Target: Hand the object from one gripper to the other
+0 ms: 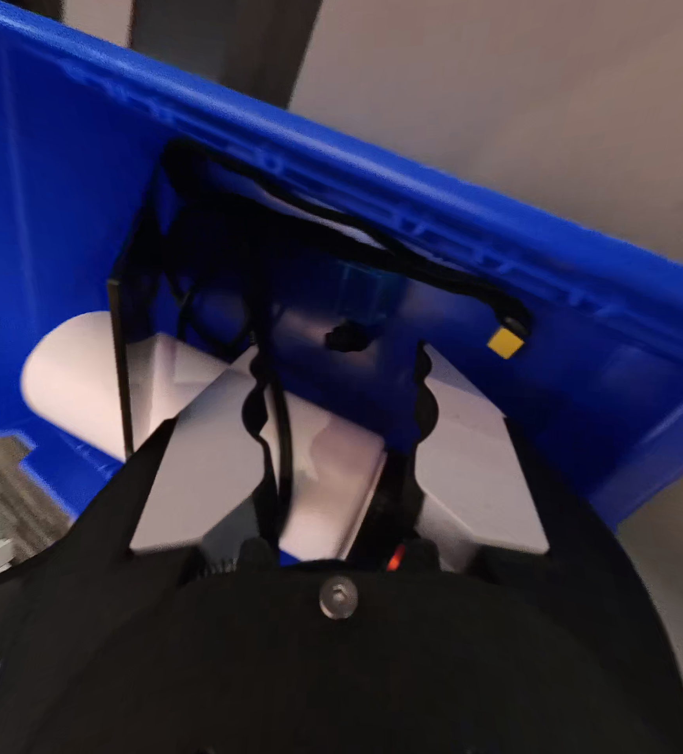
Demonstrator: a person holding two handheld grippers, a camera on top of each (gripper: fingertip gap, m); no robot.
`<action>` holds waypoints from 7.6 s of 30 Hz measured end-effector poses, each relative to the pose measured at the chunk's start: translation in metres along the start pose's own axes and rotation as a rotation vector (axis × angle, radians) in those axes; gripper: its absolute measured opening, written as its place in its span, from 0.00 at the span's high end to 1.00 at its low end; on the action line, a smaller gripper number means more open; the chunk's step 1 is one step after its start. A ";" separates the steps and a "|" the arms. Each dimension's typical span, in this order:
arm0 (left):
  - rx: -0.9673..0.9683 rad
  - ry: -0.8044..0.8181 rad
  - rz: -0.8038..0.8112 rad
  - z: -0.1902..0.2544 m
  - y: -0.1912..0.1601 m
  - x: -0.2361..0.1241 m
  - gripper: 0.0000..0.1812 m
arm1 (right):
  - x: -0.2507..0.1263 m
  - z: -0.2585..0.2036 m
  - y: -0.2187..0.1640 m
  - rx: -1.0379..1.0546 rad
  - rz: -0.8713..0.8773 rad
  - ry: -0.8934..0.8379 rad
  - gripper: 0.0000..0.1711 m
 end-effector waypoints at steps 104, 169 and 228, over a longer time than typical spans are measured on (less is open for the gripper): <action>0.235 0.085 1.350 0.122 0.252 -0.272 0.85 | -0.027 -0.051 0.046 -0.050 0.277 0.318 0.98; 0.486 0.649 1.140 0.120 0.252 -0.276 0.96 | -0.021 -0.041 0.038 0.539 0.304 0.632 0.77; -0.425 -0.300 1.323 0.102 0.278 -0.263 0.88 | -0.007 -0.041 0.044 -0.766 0.094 -0.318 0.84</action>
Point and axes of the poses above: each gripper's, where its closed fingertips meet, x out along the fingers, y out of its top, z = x × y across the jaws, the point moved 3 cm from there along -x, back along the fingers, and after that the axes turned 2 degrees about x, right-handed, at the moved point
